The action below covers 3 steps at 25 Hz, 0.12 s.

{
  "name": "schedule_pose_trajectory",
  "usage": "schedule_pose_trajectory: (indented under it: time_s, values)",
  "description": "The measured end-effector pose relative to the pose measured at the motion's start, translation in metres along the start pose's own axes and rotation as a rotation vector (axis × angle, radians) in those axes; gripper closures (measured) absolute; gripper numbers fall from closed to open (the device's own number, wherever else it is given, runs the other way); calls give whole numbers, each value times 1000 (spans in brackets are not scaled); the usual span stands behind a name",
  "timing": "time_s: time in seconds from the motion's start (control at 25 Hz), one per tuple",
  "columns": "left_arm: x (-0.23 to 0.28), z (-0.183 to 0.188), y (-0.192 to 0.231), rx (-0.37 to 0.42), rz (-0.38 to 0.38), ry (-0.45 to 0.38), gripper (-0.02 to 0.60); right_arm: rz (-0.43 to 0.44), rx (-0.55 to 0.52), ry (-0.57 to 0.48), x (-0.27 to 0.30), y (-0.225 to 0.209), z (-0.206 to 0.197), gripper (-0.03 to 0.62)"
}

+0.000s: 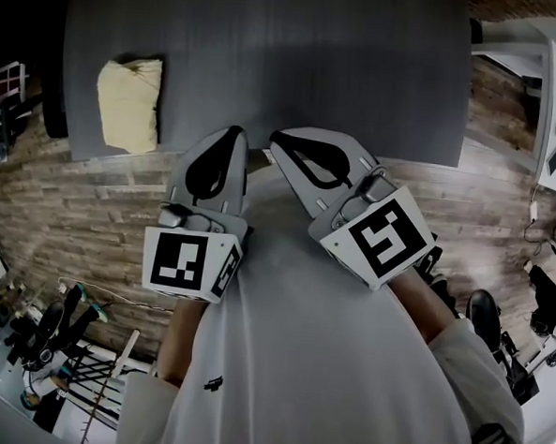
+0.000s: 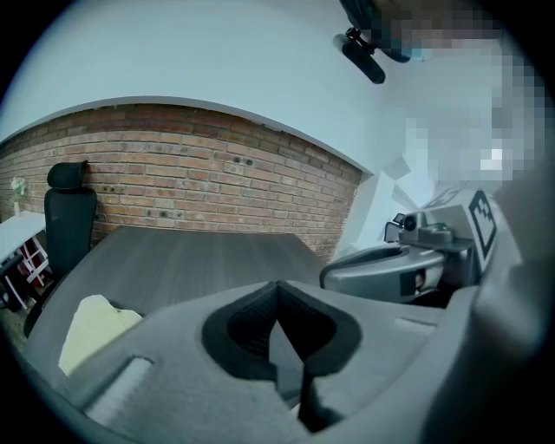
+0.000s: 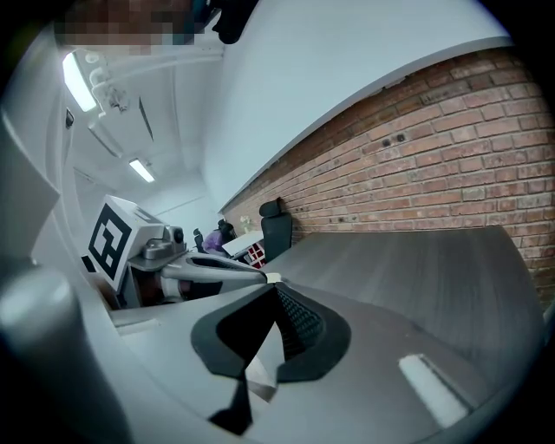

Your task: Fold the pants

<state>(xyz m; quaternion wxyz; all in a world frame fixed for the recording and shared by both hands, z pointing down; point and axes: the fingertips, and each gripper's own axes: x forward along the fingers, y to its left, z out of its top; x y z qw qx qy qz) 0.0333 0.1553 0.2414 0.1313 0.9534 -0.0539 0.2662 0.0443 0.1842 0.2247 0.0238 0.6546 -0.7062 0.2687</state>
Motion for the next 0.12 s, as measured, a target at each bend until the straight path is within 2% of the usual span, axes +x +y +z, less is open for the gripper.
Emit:
schedule_pose_trajectory:
  time_s: [0.12]
  values:
    - [-8,-6,0,-4,-4,21,578,3,18,5,1,8,-5,592]
